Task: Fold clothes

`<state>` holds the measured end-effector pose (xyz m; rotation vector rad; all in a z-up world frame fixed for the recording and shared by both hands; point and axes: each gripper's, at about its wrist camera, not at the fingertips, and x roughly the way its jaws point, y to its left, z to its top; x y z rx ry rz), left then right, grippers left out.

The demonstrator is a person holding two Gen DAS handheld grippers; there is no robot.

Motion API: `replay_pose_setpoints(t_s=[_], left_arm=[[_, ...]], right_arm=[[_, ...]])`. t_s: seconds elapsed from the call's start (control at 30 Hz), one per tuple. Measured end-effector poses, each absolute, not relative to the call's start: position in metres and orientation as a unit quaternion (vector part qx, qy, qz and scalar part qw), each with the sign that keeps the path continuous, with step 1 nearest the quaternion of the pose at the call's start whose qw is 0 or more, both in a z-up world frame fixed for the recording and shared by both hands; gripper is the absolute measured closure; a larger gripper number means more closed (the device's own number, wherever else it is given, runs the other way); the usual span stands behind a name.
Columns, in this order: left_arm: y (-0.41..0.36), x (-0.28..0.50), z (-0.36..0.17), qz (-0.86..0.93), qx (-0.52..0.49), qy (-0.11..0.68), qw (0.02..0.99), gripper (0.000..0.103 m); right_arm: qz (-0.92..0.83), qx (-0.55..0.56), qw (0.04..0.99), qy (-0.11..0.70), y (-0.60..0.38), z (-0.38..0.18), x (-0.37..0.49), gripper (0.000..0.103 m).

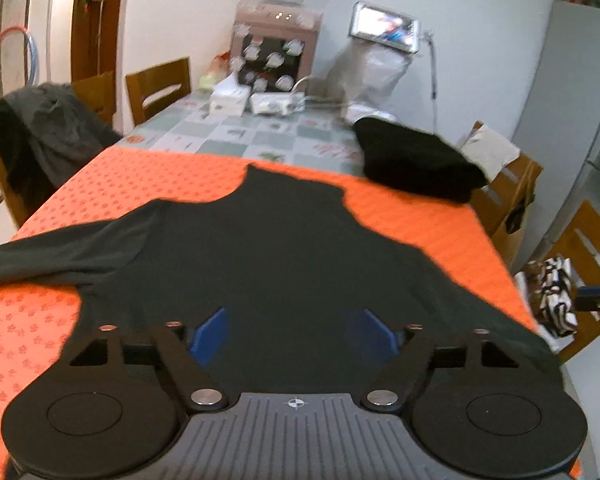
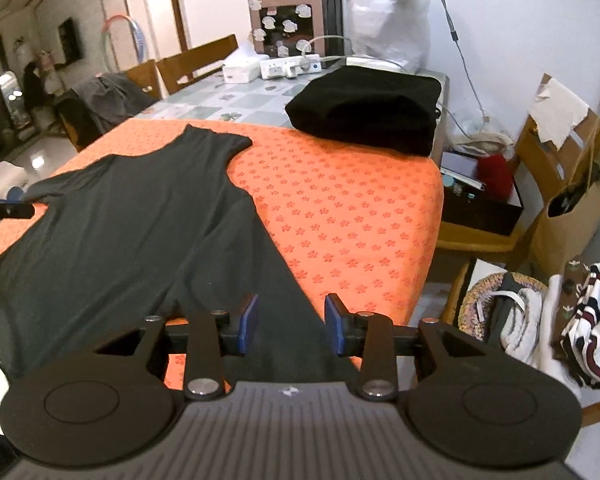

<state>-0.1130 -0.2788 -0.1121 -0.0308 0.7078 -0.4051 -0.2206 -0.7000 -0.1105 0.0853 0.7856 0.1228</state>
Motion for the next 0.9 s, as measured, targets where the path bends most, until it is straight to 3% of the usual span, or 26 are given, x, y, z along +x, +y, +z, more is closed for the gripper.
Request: replay_pose_setpoints(t_s=[0.2, 0.3, 0.9], left_arm=[[-0.312, -0.123, -0.111, -0.197, -0.026, 0.33, 0.923, 0.01], [-0.329, -0.128, -0.112, -0.19, -0.025, 0.323, 0.927, 0.009], [-0.454, -0.215, -0.113, -0.031, -0.075, 0.303, 0.949, 0.005]], right_arm=[[0.077, 0.042, 0.921, 0.38, -0.728, -0.111, -0.219, 0.054], [0.094, 0.043, 0.919, 0.38, -0.738, -0.115, -0.214, 0.045], [0.361, -0.008, 0.833, 0.419, -0.804, -0.177, -0.187, 0.045]])
